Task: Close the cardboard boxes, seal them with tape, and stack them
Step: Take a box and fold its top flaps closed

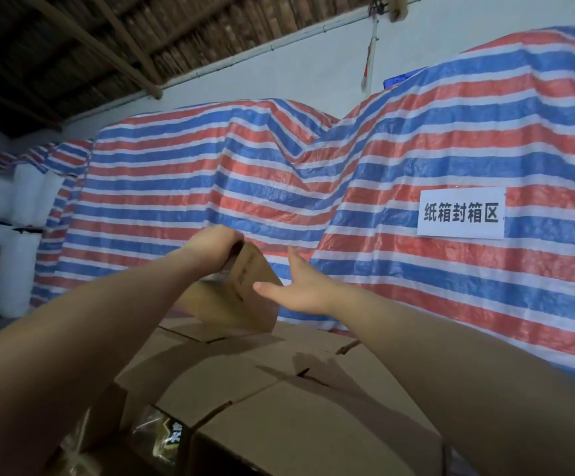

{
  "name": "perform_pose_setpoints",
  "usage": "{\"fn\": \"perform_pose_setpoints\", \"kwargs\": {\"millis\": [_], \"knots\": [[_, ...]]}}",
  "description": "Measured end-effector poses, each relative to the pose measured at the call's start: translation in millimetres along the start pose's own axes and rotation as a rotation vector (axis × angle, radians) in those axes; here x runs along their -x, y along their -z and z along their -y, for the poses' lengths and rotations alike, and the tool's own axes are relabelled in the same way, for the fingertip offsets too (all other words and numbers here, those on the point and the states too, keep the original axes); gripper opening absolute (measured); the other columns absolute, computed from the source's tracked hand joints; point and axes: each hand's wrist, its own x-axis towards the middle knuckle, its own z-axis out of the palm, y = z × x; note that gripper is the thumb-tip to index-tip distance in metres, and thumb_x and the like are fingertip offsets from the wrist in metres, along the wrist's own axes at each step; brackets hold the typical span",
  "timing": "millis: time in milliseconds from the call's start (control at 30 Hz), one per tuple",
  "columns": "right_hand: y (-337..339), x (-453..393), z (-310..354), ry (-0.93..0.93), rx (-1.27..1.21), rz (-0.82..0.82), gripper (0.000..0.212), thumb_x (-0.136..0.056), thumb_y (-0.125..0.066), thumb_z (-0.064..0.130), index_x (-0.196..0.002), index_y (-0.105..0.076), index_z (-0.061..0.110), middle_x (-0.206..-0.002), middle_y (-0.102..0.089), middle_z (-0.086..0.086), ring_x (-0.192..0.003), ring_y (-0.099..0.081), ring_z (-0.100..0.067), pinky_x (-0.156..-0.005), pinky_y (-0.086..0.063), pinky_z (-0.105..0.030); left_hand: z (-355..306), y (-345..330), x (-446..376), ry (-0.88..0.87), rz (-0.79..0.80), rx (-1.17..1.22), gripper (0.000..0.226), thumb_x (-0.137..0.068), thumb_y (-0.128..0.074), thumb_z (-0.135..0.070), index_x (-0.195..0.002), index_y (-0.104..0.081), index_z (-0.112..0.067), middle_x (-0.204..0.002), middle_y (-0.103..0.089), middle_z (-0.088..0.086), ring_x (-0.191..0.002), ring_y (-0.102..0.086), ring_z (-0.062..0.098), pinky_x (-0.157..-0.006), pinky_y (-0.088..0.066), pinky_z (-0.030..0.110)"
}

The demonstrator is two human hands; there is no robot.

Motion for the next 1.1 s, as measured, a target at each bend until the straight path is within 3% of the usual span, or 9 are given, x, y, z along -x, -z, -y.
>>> {"fn": "perform_pose_setpoints", "kwargs": {"millis": [167, 300, 467, 600, 667, 733, 800, 933, 1100], "knots": [[38, 22, 37, 0.070, -0.167, -0.071, 0.133, -0.069, -0.076, 0.069, -0.155, 0.020, 0.034, -0.166, -0.016, 0.005, -0.149, -0.026, -0.026, -0.117, -0.033, -0.049, -47, 88, 3, 0.020, 0.049, 0.553, 0.024, -0.105, -0.044, -0.025, -0.110, -0.064, -0.015, -0.105, -0.066, 0.003, -0.103, -0.061, 0.021, -0.086, -0.048, 0.030], [91, 63, 62, 0.195, -0.137, -0.158, 0.120, -0.070, -0.085, 0.052, -0.153, 0.001, 0.041, -0.152, -0.032, 0.002, -0.134, -0.041, -0.022, -0.110, -0.042, -0.050, -93, 152, 15, -0.106, 0.076, 0.539, 0.019, -0.104, -0.044, -0.023, -0.102, -0.061, -0.014, -0.097, -0.060, 0.008, -0.088, -0.054, 0.018, -0.077, -0.046, 0.023], [156, 138, 79, 0.221, -0.194, -0.165, 0.107, -0.078, -0.082, 0.043, -0.153, -0.007, 0.037, -0.135, -0.042, 0.008, -0.108, -0.051, -0.006, -0.089, -0.049, -0.028, -150, 221, 47, -0.316, 0.113, 0.167, 0.015, -0.100, -0.053, -0.019, -0.113, -0.061, -0.018, -0.107, -0.062, 0.002, -0.097, -0.059, 0.019, -0.088, -0.049, 0.032], [191, 207, 84, 0.186, -0.271, -0.275, 0.063, -0.079, -0.083, 0.038, -0.114, -0.033, 0.056, -0.113, -0.053, 0.017, -0.095, -0.058, -0.002, -0.064, -0.050, -0.011, -197, 265, 77, -0.392, 0.086, 0.084, 0.014, -0.097, -0.059, -0.018, -0.110, -0.062, -0.020, -0.114, -0.064, 0.004, -0.102, -0.059, 0.022, -0.095, -0.049, 0.038], [204, 242, 79, 0.152, -0.303, -0.329, 0.073, -0.077, -0.084, 0.040, -0.130, -0.035, 0.049, -0.122, -0.055, 0.011, -0.103, -0.061, -0.006, -0.076, -0.053, -0.018, -217, 281, 91, -0.374, 0.076, 0.155, 0.009, -0.098, -0.056, -0.031, -0.097, -0.062, -0.024, -0.109, -0.065, 0.004, -0.098, -0.060, 0.020, -0.093, -0.050, 0.038], [216, 279, 70, 0.092, -0.339, -0.381, 0.103, -0.075, -0.084, 0.044, -0.153, -0.018, 0.038, -0.131, -0.052, 0.006, -0.113, -0.061, -0.015, -0.094, -0.052, -0.031, -230, 295, 109, -0.326, 0.053, 0.287, 0.029, -0.098, -0.051, -0.048, -0.097, -0.063, -0.022, -0.102, -0.066, 0.001, -0.094, -0.063, 0.018, -0.092, -0.050, 0.038], [227, 317, 57, 0.056, -0.402, -0.419, 0.104, -0.075, -0.085, 0.043, -0.155, -0.018, 0.037, -0.132, -0.055, 0.003, -0.111, -0.065, -0.019, -0.099, -0.053, -0.038, -238, 299, 126, -0.260, 0.036, 0.457, 0.044, -0.096, -0.046, -0.058, -0.102, -0.062, -0.018, -0.104, -0.066, 0.002, -0.095, -0.065, 0.020, -0.092, -0.051, 0.040], [244, 384, 26, 0.014, -0.534, -0.468, 0.073, -0.077, -0.085, 0.039, -0.136, -0.043, 0.032, -0.111, -0.070, 0.005, -0.086, -0.074, -0.008, -0.062, -0.058, -0.021, -262, 270, 176, -0.112, 0.202, 1.044, 0.063, -0.095, -0.037, -0.066, -0.130, -0.055, -0.017, -0.114, -0.063, -0.001, -0.104, -0.061, 0.018, -0.086, -0.046, 0.033], [246, 443, -6, -0.055, -0.592, -0.495, 0.079, -0.066, -0.084, 0.048, -0.135, -0.049, 0.032, -0.108, -0.075, 0.008, -0.093, -0.074, -0.012, -0.064, -0.056, -0.022, -325, 213, 239, -0.042, 0.451, 1.809, 0.064, -0.091, -0.039, -0.073, -0.121, -0.070, -0.025, -0.114, -0.073, 0.004, -0.106, -0.069, 0.023, -0.094, -0.053, 0.039]]}}
